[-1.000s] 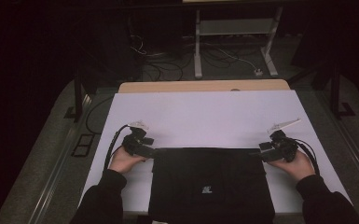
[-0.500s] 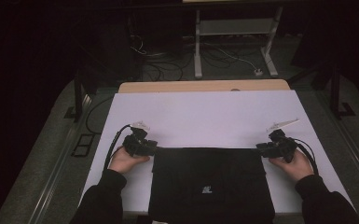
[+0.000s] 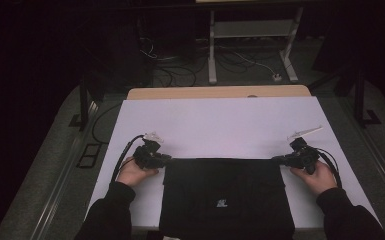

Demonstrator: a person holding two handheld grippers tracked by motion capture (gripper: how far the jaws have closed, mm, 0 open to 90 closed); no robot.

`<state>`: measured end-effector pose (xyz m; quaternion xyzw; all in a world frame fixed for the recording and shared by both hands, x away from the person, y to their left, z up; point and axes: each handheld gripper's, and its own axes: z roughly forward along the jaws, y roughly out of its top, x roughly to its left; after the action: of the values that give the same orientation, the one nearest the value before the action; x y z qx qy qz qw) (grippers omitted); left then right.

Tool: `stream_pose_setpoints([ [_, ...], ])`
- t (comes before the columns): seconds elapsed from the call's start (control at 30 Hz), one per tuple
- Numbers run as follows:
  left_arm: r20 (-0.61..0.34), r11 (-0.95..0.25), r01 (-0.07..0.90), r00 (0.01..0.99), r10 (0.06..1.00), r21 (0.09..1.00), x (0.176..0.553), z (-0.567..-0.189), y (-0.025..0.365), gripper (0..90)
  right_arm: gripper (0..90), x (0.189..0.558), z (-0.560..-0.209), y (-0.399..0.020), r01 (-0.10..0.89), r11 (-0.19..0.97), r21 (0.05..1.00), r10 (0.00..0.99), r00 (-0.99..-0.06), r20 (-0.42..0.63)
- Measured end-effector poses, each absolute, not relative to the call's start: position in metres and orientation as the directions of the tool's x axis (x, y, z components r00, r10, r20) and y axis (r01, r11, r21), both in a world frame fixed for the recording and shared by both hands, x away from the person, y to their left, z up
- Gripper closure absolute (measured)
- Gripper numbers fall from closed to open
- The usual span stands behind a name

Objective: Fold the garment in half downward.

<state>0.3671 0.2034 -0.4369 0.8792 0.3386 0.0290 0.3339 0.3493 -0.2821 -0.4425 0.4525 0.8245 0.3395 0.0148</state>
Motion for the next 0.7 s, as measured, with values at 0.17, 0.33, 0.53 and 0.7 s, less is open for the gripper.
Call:
stream_pose_setpoints([
  [0.17,-0.178,-0.563,0.575,0.776,0.605,0.594,0.3691,-0.4354,0.2032,84.6,86.5,0.3486,-0.4426,-0.2819,0.736,0.357,0.574,0.758,-0.588,0.283],
  [0.33,-0.136,-0.575,0.547,0.786,0.603,0.609,0.3661,-0.4330,0.2025,85.4,86.7,0.3474,-0.4421,-0.2812,0.740,0.350,0.574,0.767,-0.578,0.278],
  [0.53,-0.094,-0.581,0.534,0.781,0.618,0.614,0.3642,-0.4302,0.2018,85.7,86.8,0.3474,-0.4419,-0.2803,0.753,0.334,0.567,0.779,-0.559,0.284],
  [0.7,-0.087,-0.579,0.543,0.770,0.632,0.608,0.3655,-0.4322,0.2019,85.8,87.0,0.3479,-0.4417,-0.2803,0.757,0.328,0.566,0.784,-0.552,0.284],
])
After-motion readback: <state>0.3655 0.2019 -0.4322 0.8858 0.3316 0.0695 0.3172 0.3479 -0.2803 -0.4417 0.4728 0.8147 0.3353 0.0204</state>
